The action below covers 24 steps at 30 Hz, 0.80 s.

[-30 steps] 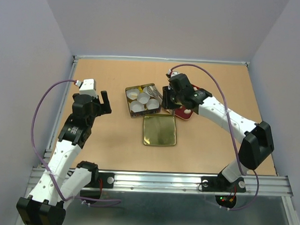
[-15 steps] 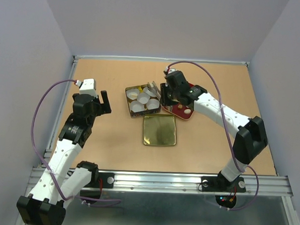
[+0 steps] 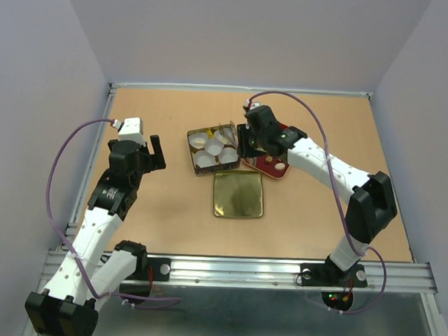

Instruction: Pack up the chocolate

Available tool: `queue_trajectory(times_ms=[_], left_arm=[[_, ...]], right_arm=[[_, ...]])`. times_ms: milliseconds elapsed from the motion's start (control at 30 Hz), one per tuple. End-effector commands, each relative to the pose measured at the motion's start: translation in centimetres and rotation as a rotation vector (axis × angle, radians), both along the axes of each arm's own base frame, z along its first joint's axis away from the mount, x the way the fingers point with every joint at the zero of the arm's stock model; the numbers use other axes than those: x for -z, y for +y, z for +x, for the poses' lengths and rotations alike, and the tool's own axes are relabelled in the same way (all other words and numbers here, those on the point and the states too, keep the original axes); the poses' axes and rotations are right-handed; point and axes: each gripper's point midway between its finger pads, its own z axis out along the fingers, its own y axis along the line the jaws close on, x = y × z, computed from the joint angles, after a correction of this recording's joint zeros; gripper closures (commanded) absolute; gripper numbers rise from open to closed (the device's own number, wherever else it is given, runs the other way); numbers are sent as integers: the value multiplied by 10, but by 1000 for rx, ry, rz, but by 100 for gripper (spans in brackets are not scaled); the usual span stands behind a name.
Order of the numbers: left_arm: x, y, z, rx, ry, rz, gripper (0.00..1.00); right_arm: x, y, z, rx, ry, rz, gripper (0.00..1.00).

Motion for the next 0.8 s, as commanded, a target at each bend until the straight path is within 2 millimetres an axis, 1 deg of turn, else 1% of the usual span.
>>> queue_trajectory(times_ms=[0,67,200,267,300,400,433,567,600,633,667,700,767], left_arm=[[-13,2,4,-11,-39,-3,7],[-12,1,4,-9,-36,-2,7],[-14,0,3,-6,-40,-6,7],[-13,0,3,-4,-39,-6,7],[-13,0,3,-5,-37,-8,7],[-13,-1,3,1,-40,-11,7],[-13,-1,3,4,-36,-10,7],[-15,-2,4,9,-43,-12,7],[-16,-3,4,13,-43,-13,7],[-16,-3,4,13,-45,-15,7],[-18,-3,4,13,-48,-16,7],[-17,-4,4,16,-44,-14,7],[-16,-5,3,20,-41,-17,7]], right_arm=[[-36,10,16,3,-98,59,56],[-38,10,16,9,-100,62,56],[-55,3,17,39,-141,73,56],[-63,-2,17,55,-166,65,56],[-70,-6,17,63,-183,70,56],[-75,-18,18,92,-202,60,56],[-80,-23,16,104,-212,66,56],[-83,-46,14,156,-225,56,56],[-78,-57,15,181,-215,47,56],[-77,-62,15,193,-214,46,56],[-81,-75,16,221,-219,53,56],[-71,-84,14,237,-200,39,56],[-69,-100,12,267,-197,35,56]])
